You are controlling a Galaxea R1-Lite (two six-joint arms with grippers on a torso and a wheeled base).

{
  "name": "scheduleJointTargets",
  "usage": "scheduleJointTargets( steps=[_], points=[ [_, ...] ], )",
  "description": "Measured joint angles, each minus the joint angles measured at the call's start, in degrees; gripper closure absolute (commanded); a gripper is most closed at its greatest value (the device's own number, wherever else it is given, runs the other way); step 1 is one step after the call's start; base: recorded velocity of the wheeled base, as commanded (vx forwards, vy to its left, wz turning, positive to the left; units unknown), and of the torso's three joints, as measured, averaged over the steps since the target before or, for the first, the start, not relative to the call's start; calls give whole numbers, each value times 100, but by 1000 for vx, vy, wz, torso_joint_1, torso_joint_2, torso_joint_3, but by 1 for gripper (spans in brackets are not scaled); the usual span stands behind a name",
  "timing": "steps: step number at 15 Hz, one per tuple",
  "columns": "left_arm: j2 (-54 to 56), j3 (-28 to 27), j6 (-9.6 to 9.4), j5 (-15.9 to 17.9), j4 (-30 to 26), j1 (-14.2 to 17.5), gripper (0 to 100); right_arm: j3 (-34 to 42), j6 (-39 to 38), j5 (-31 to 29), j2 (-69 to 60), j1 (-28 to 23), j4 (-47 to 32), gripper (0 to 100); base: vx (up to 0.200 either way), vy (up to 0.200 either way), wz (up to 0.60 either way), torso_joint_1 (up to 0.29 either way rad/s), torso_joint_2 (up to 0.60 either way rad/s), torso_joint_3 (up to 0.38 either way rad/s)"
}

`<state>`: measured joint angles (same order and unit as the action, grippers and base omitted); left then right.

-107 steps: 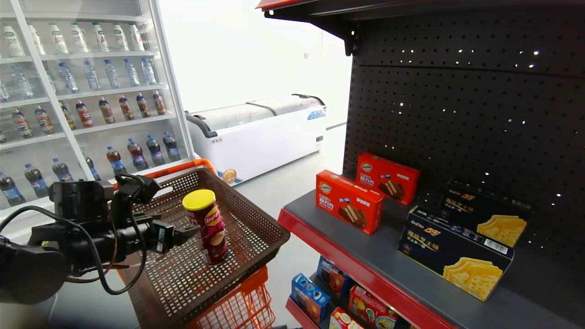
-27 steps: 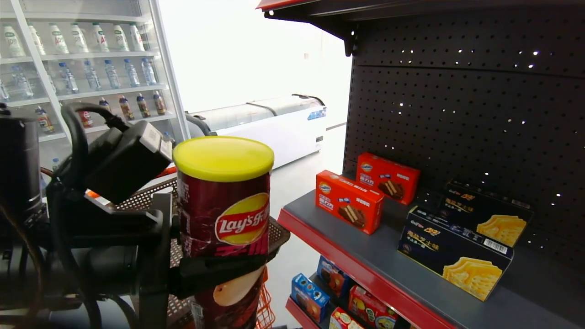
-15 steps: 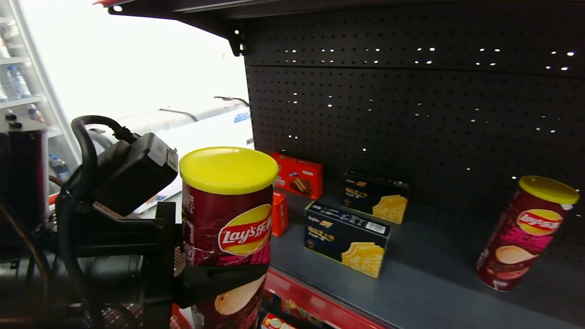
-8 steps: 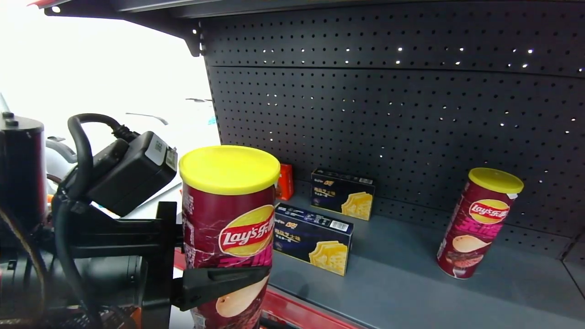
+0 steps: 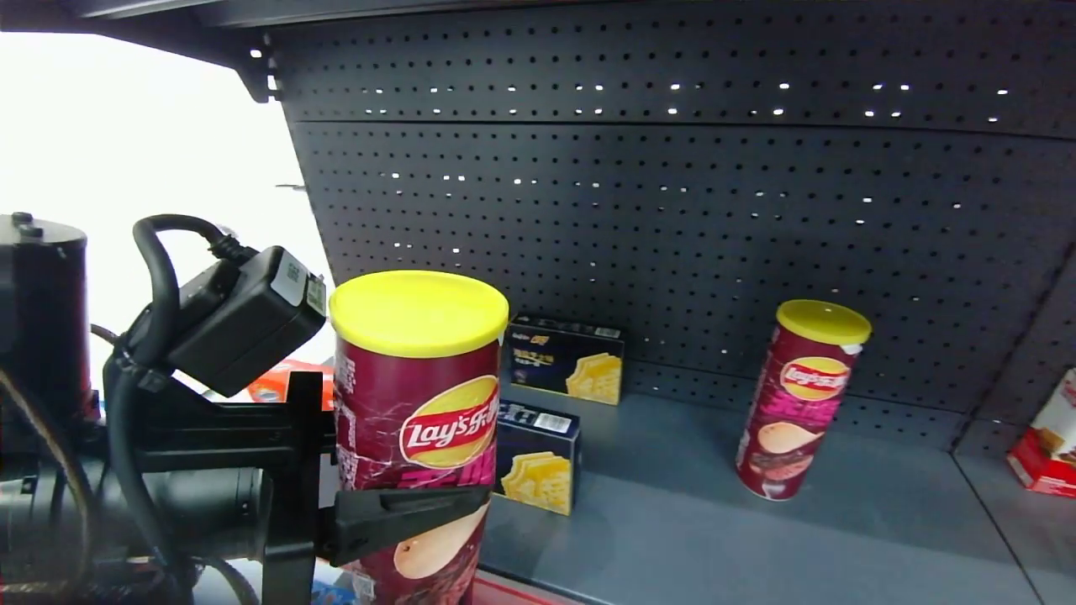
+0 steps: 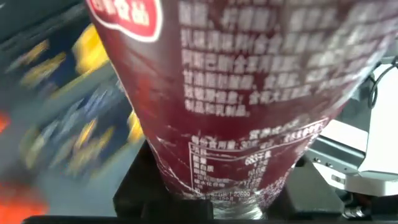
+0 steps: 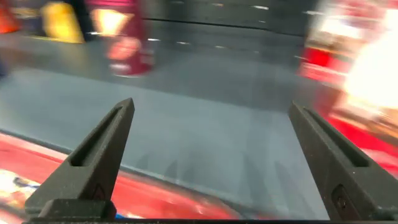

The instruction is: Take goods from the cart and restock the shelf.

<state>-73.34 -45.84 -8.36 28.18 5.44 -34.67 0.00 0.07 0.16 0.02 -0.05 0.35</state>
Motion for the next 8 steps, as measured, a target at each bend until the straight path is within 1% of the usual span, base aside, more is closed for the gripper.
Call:
scheduleJointTargets(
  steps=[5,8],
  points=[
    [2,20,2,2,-9,11,100,0,0,0,0,-6,0,0,0,0,-600,5,3,3],
    [5,33,2,-5,-7,16,100,0,-2,-2,0,-6,2,0,0,0,0,0,0,0]
  ],
)
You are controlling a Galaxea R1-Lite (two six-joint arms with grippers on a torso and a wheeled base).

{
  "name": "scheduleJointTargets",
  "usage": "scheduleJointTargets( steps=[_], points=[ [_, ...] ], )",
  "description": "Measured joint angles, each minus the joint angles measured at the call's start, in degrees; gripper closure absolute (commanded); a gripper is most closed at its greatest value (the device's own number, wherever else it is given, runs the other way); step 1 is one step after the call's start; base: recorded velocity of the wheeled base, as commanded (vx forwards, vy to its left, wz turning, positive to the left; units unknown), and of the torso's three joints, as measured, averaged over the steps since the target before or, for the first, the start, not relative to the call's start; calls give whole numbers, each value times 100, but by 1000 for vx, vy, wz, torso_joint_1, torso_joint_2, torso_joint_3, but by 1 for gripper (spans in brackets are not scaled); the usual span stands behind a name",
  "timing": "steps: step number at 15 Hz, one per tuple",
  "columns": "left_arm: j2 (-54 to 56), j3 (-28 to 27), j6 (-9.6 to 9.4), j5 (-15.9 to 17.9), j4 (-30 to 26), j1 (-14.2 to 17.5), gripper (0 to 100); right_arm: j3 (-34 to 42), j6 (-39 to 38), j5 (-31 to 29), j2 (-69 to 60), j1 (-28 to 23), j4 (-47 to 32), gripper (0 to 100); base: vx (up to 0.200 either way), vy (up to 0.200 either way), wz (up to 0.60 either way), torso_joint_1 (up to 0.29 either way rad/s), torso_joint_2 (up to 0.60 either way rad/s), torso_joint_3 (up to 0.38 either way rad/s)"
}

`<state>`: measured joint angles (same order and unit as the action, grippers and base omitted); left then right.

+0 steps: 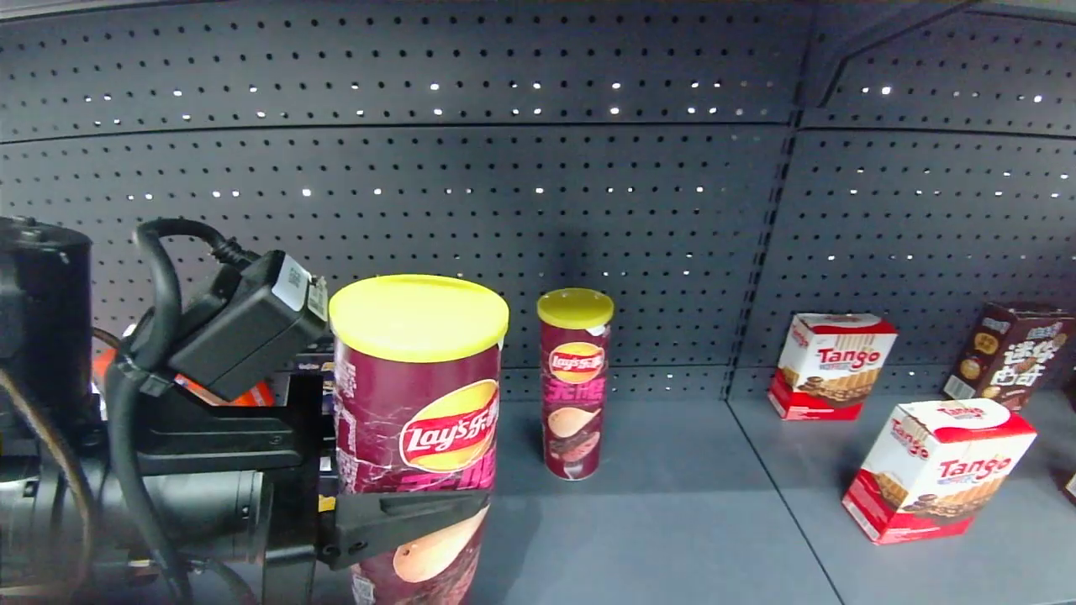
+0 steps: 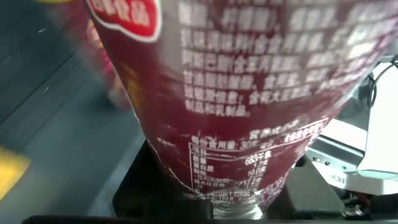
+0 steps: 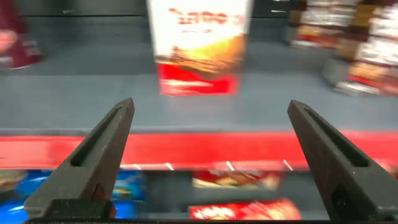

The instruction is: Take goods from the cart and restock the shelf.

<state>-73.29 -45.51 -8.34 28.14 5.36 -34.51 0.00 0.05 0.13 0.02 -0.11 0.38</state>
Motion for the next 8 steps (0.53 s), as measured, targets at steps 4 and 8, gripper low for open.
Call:
scheduleJointTargets(
  steps=[4,8],
  points=[
    [28,2,9,-13,-9,28,100,0,0,2,0,0,-9,0,0,0,0,0,0,0],
    [116,89,9,-11,-12,102,100,0,11,-4,0,-2,-6,0,0,0,0,0,0,0]
  ],
)
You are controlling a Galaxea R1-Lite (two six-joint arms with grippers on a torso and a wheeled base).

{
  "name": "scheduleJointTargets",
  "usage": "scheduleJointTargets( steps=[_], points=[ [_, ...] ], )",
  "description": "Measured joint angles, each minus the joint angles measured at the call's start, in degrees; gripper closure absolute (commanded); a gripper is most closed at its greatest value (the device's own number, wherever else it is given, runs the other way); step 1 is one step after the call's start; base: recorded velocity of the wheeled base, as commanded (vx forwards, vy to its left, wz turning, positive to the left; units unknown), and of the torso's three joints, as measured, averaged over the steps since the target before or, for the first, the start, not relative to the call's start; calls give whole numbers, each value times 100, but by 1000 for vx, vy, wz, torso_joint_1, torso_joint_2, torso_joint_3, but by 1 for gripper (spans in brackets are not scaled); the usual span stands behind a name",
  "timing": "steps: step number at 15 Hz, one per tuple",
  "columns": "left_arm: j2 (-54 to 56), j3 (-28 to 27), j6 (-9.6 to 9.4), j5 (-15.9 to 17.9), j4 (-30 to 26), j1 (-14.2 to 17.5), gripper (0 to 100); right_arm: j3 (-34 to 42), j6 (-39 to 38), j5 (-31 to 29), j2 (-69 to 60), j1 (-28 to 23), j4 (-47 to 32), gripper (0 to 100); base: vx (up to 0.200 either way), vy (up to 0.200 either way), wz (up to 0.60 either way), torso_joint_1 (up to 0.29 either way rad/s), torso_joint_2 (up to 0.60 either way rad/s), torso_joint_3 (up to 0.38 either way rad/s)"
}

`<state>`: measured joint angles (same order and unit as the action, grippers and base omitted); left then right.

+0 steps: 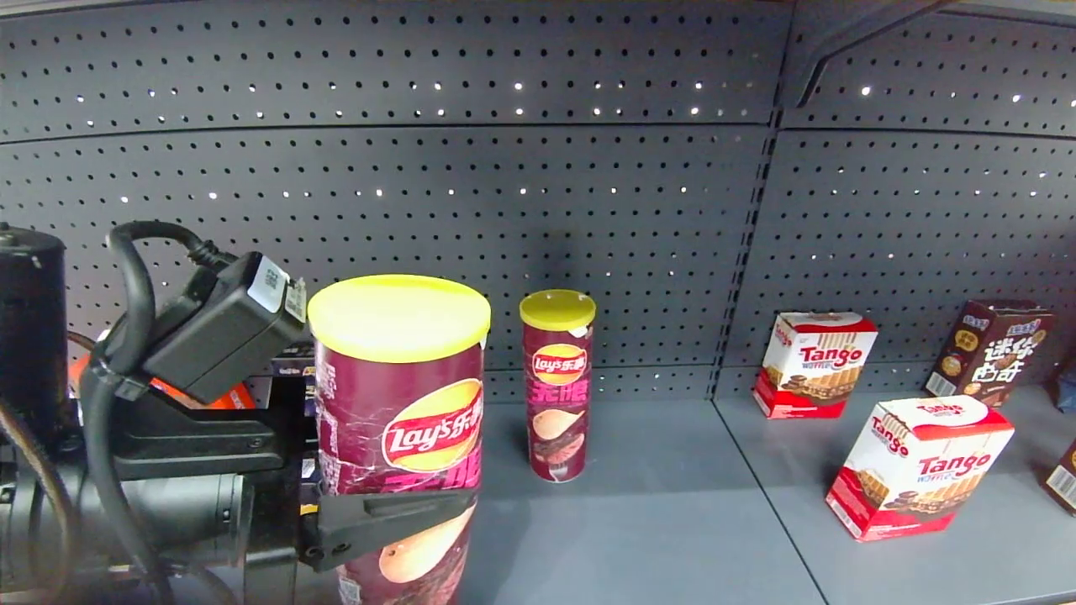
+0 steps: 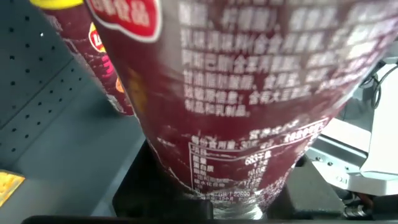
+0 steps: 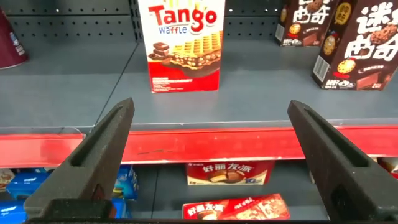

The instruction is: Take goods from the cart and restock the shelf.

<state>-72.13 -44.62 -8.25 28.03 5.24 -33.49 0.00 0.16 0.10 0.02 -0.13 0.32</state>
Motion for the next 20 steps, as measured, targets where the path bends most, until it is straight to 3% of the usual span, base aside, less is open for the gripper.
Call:
scheduleJointTargets(
  steps=[20],
  points=[
    [121,57,-1,-9,11,17,100,0,-13,-7,0,4,4,0,0,0,60,0,0,0]
  ],
)
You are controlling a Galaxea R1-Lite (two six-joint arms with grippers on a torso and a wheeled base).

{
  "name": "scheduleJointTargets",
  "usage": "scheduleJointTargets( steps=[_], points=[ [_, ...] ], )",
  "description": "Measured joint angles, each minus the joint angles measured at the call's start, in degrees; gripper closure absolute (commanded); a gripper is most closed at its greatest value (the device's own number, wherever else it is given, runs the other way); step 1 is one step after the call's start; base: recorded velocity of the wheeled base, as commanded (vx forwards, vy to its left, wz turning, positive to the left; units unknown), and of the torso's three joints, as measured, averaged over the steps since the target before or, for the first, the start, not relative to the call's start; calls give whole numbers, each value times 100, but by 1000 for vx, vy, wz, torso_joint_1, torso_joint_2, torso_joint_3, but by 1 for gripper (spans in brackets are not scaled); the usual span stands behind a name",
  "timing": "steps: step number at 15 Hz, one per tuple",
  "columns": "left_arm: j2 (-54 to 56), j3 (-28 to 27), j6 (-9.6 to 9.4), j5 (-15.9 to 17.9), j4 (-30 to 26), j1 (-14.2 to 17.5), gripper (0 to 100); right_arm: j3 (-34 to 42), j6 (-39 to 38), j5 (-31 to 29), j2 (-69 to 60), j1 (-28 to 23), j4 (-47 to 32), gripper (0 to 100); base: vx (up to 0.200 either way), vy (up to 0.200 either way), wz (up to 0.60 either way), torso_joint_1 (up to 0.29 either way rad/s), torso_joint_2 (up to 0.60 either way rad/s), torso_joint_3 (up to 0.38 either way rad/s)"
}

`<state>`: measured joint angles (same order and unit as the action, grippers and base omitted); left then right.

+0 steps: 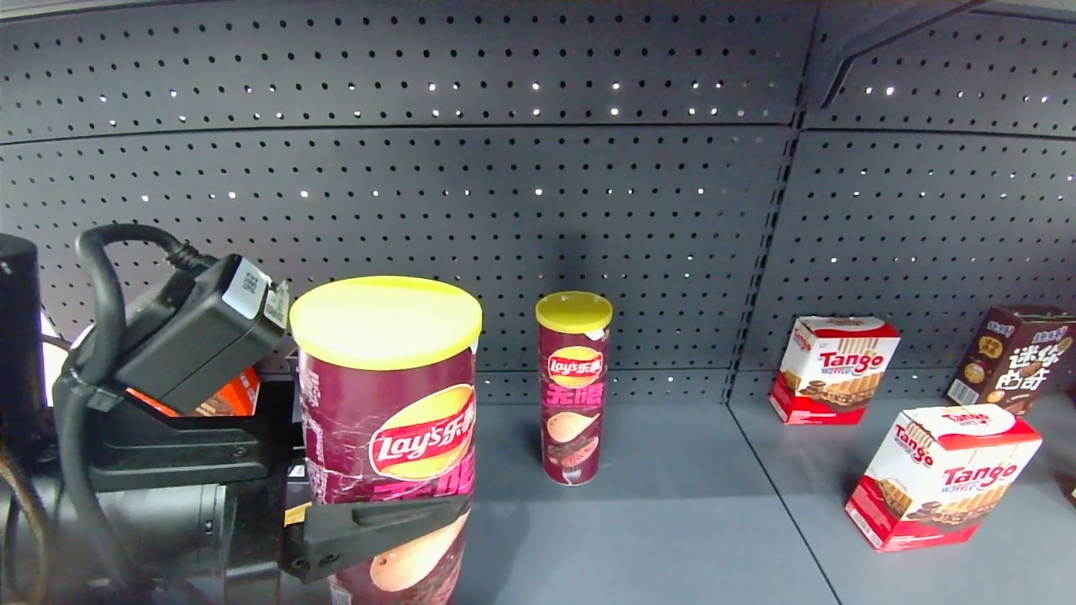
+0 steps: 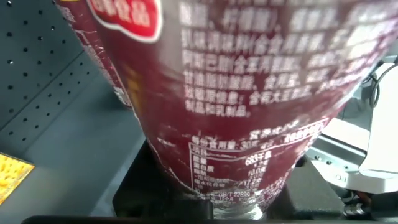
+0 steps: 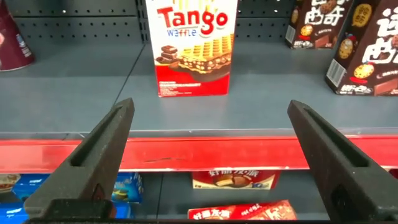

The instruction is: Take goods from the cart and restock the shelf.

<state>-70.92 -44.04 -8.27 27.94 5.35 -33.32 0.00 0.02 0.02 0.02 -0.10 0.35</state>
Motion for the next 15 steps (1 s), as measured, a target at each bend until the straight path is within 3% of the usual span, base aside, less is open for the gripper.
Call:
scheduleJointTargets(
  steps=[5,8,12,15],
  points=[
    [1,-102,12,-218,4,154,100,-38,-2,63,223,-20,-11,0,0,0,0,0,0,0],
    [50,-118,48,-176,6,306,100,-1047,-418,284,940,48,98,0,0,0,0,0,0,0],
    [43,-112,44,-180,1,282,100,-2448,117,681,2350,937,-90,0,0,0,0,0,0,0],
    [28,-107,44,-169,0,236,100,-3021,741,723,3407,1709,-124,0,0,0,0,0,0,0]
  ],
)
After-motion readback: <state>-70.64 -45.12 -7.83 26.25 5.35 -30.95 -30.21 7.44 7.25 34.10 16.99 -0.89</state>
